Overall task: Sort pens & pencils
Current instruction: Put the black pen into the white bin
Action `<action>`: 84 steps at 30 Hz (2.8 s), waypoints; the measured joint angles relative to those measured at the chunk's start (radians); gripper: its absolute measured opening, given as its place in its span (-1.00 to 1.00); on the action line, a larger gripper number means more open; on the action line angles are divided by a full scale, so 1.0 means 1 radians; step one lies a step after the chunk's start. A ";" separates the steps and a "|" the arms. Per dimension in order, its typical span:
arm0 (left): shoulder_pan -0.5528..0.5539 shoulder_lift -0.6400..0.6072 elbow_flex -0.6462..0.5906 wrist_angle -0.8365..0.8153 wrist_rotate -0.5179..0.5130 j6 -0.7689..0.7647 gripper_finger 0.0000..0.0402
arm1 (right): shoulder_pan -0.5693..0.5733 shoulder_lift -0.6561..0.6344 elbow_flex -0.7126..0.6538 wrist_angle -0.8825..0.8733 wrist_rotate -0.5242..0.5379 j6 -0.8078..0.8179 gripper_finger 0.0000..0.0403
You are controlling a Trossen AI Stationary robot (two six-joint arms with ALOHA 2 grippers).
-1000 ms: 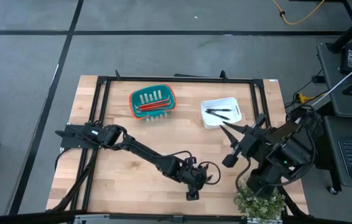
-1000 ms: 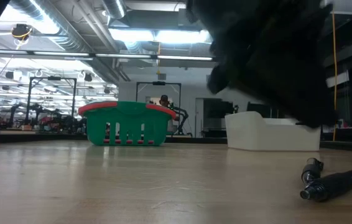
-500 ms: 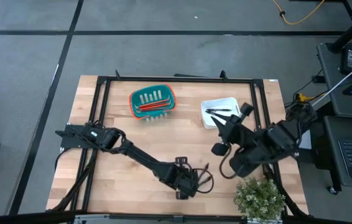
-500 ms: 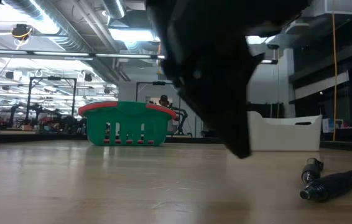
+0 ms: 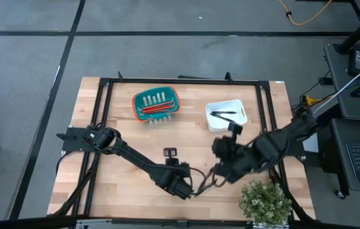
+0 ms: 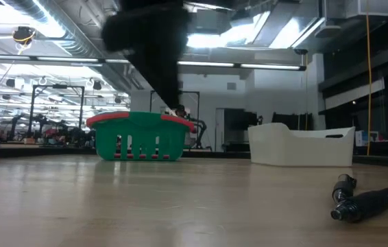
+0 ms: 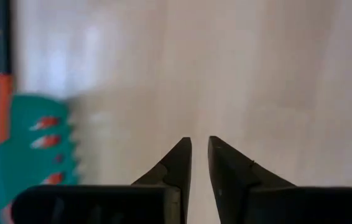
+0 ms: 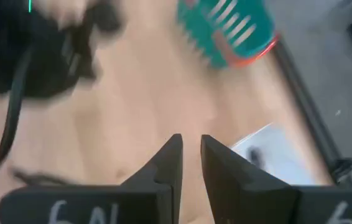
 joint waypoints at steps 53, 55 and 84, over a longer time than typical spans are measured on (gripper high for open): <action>-0.021 -0.093 -0.001 -0.303 -0.128 -0.244 -0.75 | -0.070 0.178 -0.705 0.892 -0.828 -0.389 -0.70; -0.020 -0.093 -0.001 -0.303 -0.128 -0.250 -0.75 | -0.070 0.178 -0.705 0.907 -0.830 -0.372 -0.70; -0.020 -0.093 -0.002 -0.299 -0.128 -0.254 -0.75 | -0.073 0.178 -0.705 0.958 -0.829 -0.312 -0.47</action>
